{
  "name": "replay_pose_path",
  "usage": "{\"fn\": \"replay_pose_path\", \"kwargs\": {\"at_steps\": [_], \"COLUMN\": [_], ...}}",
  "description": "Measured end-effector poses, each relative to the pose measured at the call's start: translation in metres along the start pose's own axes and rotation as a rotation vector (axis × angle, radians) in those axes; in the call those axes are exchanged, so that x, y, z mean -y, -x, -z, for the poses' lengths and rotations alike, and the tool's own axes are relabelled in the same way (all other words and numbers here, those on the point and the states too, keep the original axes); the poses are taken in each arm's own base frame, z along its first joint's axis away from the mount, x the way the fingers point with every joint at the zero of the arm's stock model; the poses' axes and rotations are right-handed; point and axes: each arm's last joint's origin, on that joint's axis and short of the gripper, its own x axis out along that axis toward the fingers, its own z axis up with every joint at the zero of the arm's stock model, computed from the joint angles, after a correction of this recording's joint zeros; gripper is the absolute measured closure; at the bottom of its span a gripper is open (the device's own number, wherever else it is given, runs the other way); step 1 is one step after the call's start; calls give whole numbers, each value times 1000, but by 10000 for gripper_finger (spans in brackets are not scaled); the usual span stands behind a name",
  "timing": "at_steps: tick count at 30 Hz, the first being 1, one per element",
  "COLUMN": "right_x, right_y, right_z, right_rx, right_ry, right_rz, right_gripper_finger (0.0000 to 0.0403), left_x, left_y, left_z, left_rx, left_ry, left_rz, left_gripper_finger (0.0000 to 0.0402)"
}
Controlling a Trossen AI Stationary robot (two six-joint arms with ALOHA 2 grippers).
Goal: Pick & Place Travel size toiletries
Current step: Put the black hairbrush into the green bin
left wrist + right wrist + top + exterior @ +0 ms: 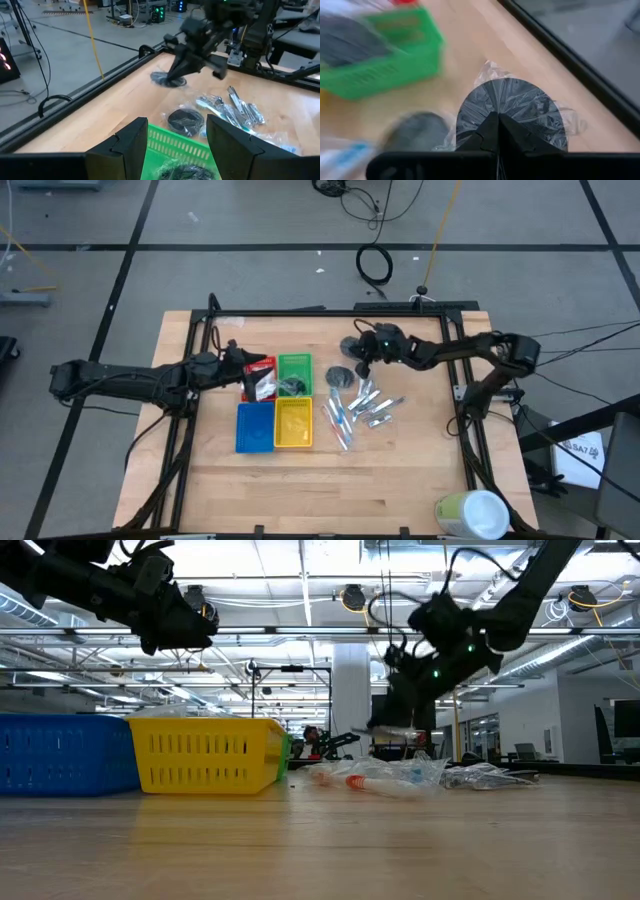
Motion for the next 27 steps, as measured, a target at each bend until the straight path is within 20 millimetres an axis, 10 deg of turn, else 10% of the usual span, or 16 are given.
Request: {"fn": "replay_pose_path", "kwargs": {"at_steps": [16,27], "right_x": [-102,-127], "right_y": [38,47], "right_z": [-31,-32], "right_rx": [239,300], "right_ry": [480,561], "right_rz": [-129,-99], "right_gripper_finger": [403,403], "left_x": [16,45], "left_y": [-50,-105], "left_z": [3,-18], "left_rx": [0,-139], "left_ry": [420,502], "left_rz": [178,383], "left_gripper_finger": [201,201]}}
